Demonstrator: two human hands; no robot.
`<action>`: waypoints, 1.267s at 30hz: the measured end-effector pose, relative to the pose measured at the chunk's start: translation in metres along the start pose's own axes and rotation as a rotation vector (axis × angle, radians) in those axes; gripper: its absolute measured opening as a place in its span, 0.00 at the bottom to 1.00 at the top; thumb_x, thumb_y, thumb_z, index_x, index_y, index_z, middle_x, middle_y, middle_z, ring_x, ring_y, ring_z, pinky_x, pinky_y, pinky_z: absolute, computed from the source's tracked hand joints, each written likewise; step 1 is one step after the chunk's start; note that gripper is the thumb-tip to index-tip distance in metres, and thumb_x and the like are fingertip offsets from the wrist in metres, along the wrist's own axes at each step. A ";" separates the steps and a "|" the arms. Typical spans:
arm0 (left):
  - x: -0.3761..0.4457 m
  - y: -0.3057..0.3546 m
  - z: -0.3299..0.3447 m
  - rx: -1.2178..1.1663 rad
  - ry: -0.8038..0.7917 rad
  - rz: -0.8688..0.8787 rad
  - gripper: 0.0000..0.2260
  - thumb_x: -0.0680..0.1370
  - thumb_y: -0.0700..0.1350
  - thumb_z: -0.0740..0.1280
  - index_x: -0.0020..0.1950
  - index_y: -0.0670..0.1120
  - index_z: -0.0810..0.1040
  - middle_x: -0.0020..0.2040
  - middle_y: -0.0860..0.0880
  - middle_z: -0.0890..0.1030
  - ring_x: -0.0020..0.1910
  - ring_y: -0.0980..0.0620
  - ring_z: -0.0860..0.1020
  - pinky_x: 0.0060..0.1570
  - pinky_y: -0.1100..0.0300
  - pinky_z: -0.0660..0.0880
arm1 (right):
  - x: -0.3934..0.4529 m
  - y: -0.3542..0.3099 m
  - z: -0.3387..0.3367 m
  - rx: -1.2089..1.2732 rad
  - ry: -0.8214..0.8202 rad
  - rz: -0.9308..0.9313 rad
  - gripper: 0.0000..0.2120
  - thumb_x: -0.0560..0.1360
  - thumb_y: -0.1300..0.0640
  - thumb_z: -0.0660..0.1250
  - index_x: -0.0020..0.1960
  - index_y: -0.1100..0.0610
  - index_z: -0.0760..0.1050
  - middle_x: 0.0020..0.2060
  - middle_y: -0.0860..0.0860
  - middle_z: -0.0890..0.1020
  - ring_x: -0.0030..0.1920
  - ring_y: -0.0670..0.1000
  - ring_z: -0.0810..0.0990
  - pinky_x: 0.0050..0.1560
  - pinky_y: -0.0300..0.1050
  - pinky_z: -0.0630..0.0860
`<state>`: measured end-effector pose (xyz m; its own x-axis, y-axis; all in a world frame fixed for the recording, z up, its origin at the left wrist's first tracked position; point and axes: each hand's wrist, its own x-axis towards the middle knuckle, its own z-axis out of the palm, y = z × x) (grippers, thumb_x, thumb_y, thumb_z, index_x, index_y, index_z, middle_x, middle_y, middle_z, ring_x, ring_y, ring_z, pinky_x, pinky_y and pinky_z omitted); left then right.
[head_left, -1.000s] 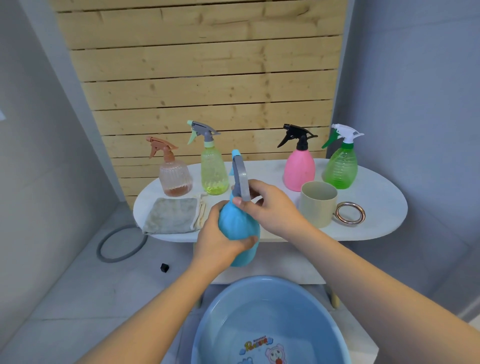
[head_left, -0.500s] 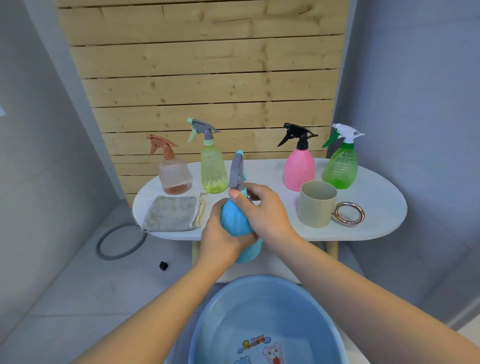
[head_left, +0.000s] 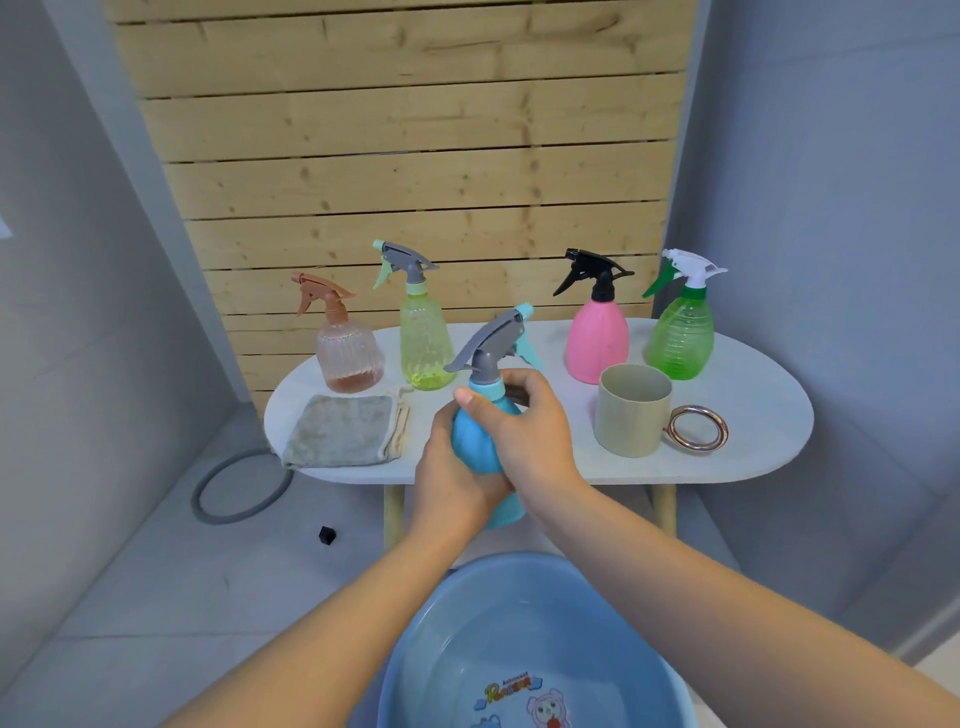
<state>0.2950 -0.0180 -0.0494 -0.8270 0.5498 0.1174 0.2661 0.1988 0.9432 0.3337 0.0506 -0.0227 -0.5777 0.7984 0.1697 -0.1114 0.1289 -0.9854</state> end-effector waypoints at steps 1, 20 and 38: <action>0.001 0.001 0.000 -0.011 0.014 0.004 0.28 0.65 0.44 0.78 0.59 0.56 0.68 0.46 0.60 0.78 0.46 0.61 0.78 0.44 0.63 0.76 | -0.001 0.000 0.001 -0.025 -0.014 -0.006 0.14 0.67 0.51 0.75 0.50 0.52 0.76 0.47 0.46 0.82 0.50 0.47 0.79 0.55 0.43 0.75; 0.004 0.002 -0.011 -0.100 0.056 0.015 0.32 0.63 0.42 0.80 0.60 0.57 0.67 0.52 0.56 0.79 0.51 0.57 0.79 0.48 0.58 0.77 | 0.004 -0.006 -0.007 0.337 -0.177 0.185 0.19 0.72 0.55 0.71 0.62 0.53 0.73 0.58 0.48 0.79 0.60 0.45 0.76 0.64 0.43 0.71; 0.002 0.000 -0.020 -0.084 -0.074 0.070 0.34 0.58 0.49 0.76 0.62 0.57 0.70 0.51 0.57 0.79 0.50 0.57 0.80 0.49 0.54 0.80 | 0.018 -0.009 -0.027 0.149 -0.429 0.014 0.05 0.73 0.56 0.70 0.49 0.54 0.79 0.47 0.52 0.83 0.50 0.52 0.81 0.60 0.54 0.75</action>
<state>0.2828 -0.0332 -0.0426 -0.7681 0.6190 0.1639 0.2771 0.0906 0.9566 0.3464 0.0796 -0.0113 -0.8592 0.4795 0.1784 -0.1986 0.0088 -0.9800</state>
